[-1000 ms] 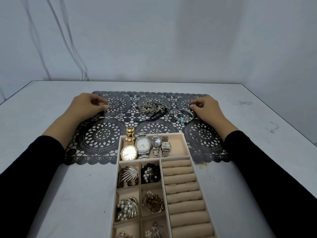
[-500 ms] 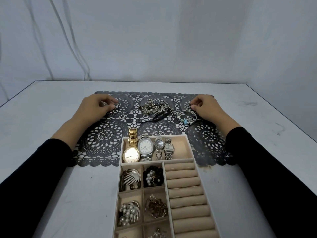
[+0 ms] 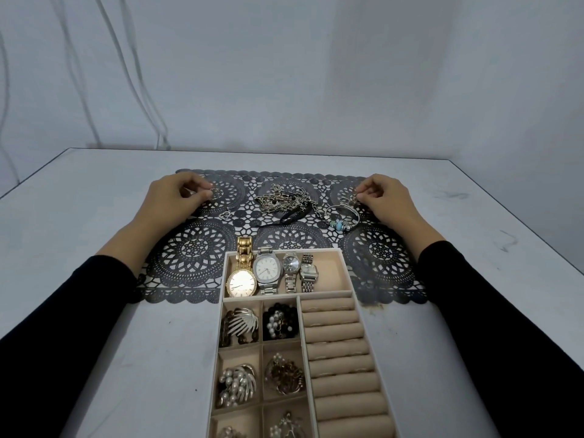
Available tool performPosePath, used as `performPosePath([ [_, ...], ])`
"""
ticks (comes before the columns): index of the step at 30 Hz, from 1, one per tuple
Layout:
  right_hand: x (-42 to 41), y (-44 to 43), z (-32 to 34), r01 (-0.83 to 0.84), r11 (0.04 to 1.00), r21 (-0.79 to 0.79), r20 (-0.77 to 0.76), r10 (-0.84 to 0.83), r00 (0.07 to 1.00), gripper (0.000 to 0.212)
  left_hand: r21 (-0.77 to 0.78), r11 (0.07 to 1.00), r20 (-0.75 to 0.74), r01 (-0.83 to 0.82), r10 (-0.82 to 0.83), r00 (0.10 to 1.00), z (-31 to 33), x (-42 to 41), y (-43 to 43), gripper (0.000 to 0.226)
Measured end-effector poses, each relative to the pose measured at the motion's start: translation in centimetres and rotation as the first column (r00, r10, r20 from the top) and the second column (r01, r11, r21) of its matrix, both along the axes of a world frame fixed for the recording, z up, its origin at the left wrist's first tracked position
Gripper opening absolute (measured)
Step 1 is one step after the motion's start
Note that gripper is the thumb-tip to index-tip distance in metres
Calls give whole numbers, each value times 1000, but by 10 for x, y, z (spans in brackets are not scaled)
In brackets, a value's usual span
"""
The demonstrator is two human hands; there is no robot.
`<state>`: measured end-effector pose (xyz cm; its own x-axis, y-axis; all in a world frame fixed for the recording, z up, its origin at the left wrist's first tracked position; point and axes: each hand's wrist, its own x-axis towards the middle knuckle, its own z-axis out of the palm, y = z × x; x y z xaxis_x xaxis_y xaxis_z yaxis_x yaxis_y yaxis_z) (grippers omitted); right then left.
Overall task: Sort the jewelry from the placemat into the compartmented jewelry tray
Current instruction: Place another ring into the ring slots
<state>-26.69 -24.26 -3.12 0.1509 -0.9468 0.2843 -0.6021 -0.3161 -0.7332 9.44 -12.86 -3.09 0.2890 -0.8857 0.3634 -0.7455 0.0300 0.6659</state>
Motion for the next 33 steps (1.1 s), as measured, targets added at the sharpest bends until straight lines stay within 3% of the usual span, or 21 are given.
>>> performPosePath([
  [6, -1, 14, 4, 21, 1000, 20, 116, -23, 993, 6, -93, 996, -55, 7, -12, 998, 4, -8, 12, 7],
  [11, -2, 38, 10, -85, 983, 163, 401, 12, 916, 12, -164, 986, -87, 20, -35, 996, 7, -19, 25, 9],
  [14, -2, 52, 13, -119, 977, 178, 496, 15, 868, 17, -202, 979, -105, 23, -45, 993, 8, -29, 34, 10],
  [27, -5, 114, 22, -160, 983, 94, 519, 89, 850, 15, -286, 957, -256, 57, -133, 958, 15, -64, 86, 12],
  [33, -9, 150, 26, -261, 965, 36, 595, 189, 781, 17, -300, 948, -302, 108, -201, 932, 20, -79, 111, 6],
])
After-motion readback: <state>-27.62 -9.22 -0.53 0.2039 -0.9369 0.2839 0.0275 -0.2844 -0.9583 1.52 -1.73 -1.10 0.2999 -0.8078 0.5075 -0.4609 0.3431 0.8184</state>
